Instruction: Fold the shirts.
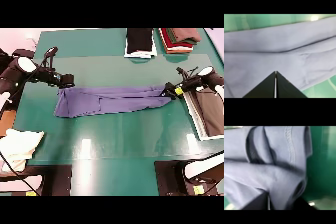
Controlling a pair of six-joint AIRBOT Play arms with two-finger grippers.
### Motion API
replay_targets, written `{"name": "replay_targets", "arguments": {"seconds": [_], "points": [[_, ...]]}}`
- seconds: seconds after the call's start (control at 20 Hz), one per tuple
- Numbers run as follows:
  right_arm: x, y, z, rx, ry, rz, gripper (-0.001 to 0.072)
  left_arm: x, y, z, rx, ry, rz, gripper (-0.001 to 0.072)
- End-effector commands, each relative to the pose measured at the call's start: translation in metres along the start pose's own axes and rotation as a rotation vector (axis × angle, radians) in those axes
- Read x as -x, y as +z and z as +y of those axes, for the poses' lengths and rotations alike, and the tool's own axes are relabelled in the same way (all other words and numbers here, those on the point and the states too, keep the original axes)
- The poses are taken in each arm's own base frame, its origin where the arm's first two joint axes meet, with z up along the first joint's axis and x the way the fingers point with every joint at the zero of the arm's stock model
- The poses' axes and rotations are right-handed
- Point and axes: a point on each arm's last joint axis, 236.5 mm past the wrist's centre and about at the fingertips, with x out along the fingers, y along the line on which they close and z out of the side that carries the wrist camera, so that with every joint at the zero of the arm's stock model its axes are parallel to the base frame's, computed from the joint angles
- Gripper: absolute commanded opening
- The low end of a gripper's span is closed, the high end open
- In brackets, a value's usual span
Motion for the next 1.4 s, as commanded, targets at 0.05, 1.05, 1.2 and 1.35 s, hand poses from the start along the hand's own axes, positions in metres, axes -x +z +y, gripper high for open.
{"name": "replay_targets", "arguments": {"seconds": [0.05, 1.05, 1.2, 1.35], "points": [[0.010, 0.022, 0.040, 0.131, 0.014, -0.057, 0.0021, -0.021, -0.003, -0.039, -0.062, -0.036, -0.009, 0.0022], [0.114, -0.023, 0.339, 0.666, 0.182, -0.269, 0.0020, -0.177, -0.034, -0.127, -0.172, -0.137, 0.159, 0.0023], [0.108, -0.029, 0.355, 0.686, 0.203, -0.283, 0.0019, -0.161, -0.017, -0.125, -0.165, -0.146, 0.152, 0.0022], [0.100, -0.039, 0.376, 0.720, 0.229, -0.293, 0.0019, -0.118, 0.026, -0.109, -0.140, -0.147, 0.117, 0.0023]]}}
